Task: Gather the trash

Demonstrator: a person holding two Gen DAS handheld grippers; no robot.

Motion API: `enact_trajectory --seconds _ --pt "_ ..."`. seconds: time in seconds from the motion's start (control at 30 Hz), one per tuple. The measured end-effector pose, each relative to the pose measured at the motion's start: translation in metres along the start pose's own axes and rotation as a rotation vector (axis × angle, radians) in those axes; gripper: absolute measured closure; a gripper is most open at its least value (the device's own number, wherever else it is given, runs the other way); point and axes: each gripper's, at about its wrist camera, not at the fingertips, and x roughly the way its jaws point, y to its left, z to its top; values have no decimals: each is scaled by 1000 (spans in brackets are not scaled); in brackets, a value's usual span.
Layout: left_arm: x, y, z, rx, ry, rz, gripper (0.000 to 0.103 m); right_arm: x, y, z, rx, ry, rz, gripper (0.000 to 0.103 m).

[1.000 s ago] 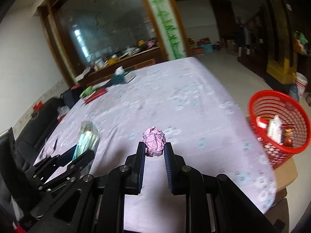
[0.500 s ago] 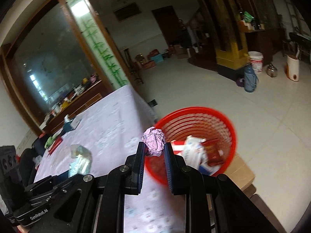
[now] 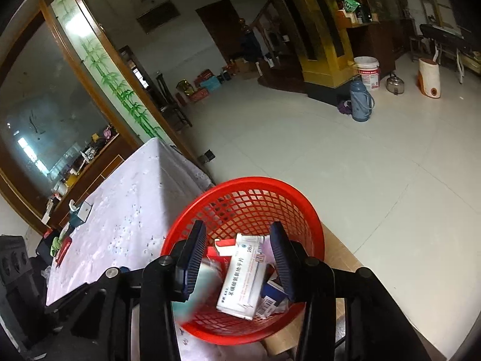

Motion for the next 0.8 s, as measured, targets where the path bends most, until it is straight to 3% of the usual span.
enact_trajectory --seconds 0.07,0.17,0.23,0.33,0.6,0.8 --pt "-9 2 -5 13 -35 13 32 -9 1 -6 -11 -26 -16 55" --pt "-27 2 -11 39 -70 47 30 -21 3 -16 -11 -45 -30 51" --pt "-41 2 -21 56 -92 62 25 -35 14 -30 -50 -79 -69 32" --pt "-65 7 -44 87 -136 115 12 -58 38 -58 -151 -152 -211 14" --pt "-120 27 -116 115 -210 323 6 -97 67 -118 -223 -260 -370 4" --pt "-147 48 -155 58 -264 456 5 -97 89 -151 -274 -279 -399 1"
